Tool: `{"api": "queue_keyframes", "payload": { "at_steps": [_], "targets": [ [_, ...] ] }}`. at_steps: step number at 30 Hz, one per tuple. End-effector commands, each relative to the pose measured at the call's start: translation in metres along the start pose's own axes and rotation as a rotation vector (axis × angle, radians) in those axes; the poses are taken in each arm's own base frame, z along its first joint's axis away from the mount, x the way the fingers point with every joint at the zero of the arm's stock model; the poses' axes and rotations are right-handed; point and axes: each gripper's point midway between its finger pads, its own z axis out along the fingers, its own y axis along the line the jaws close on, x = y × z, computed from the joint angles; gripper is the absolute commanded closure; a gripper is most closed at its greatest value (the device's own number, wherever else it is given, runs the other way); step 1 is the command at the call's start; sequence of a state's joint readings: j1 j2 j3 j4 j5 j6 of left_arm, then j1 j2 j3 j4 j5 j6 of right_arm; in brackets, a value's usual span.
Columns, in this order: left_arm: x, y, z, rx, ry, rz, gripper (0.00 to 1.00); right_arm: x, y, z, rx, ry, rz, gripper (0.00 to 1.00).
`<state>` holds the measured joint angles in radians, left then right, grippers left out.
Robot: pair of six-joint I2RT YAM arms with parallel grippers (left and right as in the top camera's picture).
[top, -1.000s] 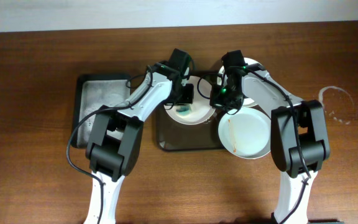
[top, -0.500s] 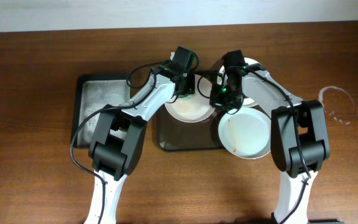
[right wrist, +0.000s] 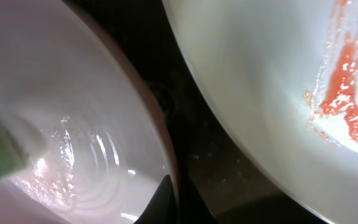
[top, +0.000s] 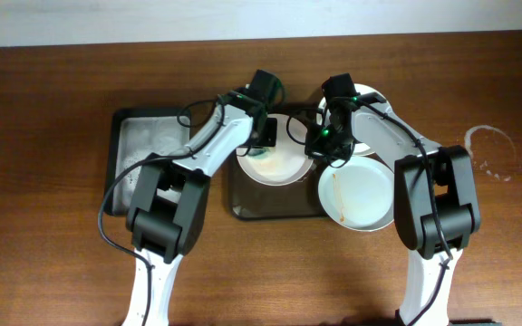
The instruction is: Clean dirty plates on tray and stack at the side
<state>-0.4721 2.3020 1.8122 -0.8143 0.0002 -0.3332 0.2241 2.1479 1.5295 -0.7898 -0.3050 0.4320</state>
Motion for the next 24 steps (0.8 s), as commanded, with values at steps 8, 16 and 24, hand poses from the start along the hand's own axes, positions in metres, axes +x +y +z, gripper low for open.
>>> {"api": "queue_keyframes", "payload": {
  "at_steps": [8, 16, 24],
  "targets": [
    [0.063, -0.042, 0.01, 0.387, 0.277, 0.099, 0.99, 0.002, -0.007, 0.002, 0.028, 0.003, -0.008, 0.96],
    [-0.014, 0.02, 0.022, 0.048, -0.017, -0.053, 0.99, 0.002, -0.007, 0.002, 0.029, 0.004, -0.007, 0.96],
    [-0.035, 0.055, 0.019, -0.155, -0.13, -0.068, 0.99, 0.001, -0.007, 0.002, 0.028, 0.003, -0.008, 0.96]
  ]
}}
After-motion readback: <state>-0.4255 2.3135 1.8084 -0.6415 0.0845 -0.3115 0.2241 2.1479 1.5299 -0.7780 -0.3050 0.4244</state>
